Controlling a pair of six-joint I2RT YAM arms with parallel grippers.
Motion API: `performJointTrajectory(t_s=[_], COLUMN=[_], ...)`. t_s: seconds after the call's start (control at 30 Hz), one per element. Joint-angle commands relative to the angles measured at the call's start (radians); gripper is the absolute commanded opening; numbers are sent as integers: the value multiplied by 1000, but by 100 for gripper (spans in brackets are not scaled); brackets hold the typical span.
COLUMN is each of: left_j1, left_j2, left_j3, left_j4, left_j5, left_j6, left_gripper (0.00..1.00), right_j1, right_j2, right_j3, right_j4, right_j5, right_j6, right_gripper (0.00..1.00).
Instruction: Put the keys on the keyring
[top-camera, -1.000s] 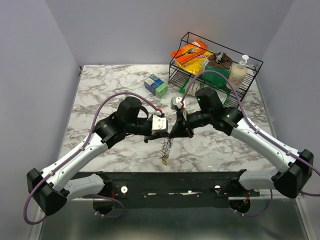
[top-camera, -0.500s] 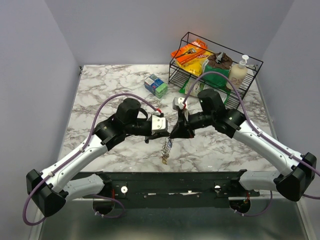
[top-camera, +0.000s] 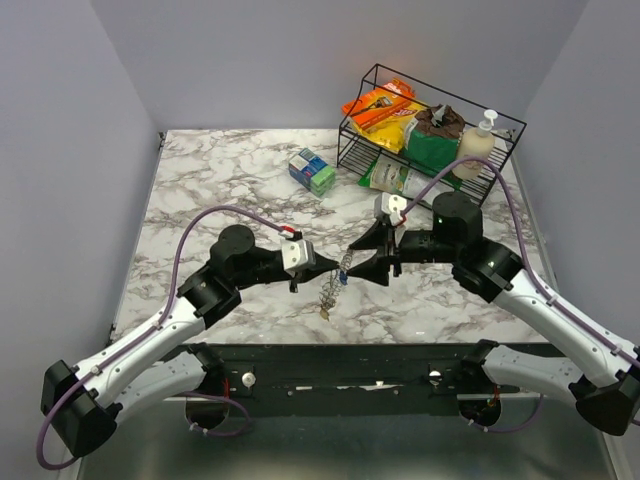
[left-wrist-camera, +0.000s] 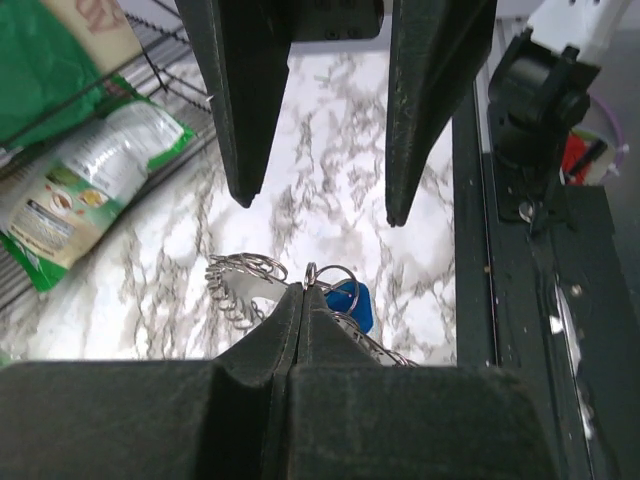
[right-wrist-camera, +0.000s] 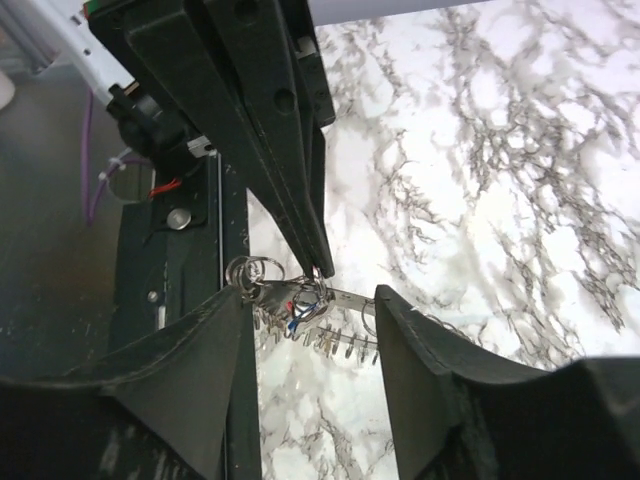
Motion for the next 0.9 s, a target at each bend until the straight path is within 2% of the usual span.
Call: performJointTrajectory(t_s=[0.0,0.27,0.5,0.7,0.87], left_j1=[-8,-8,-6,-5,-3], left_j2=[-43,-51,-59,-51,-33], left_j3=[-53,-133,-180,-205,-220], left_j4=[323,565,696,813,944], left_j5=[1,39,38,67,145], left_j6=[-124,-224,-276,-325,-385], left_gripper=[0,0,0,0,0], right_j1=[4,4,3,3,3], right_j2=[-32,-106,-190,-184,-170], right_j3=[-32,-78,-123,-129,-131], right_j4=[76,119,180,182,195], right_j5=[113,209,295,217,99], right_j6=[39,65,108,112,103], right_gripper=[65,65,65,62,50])
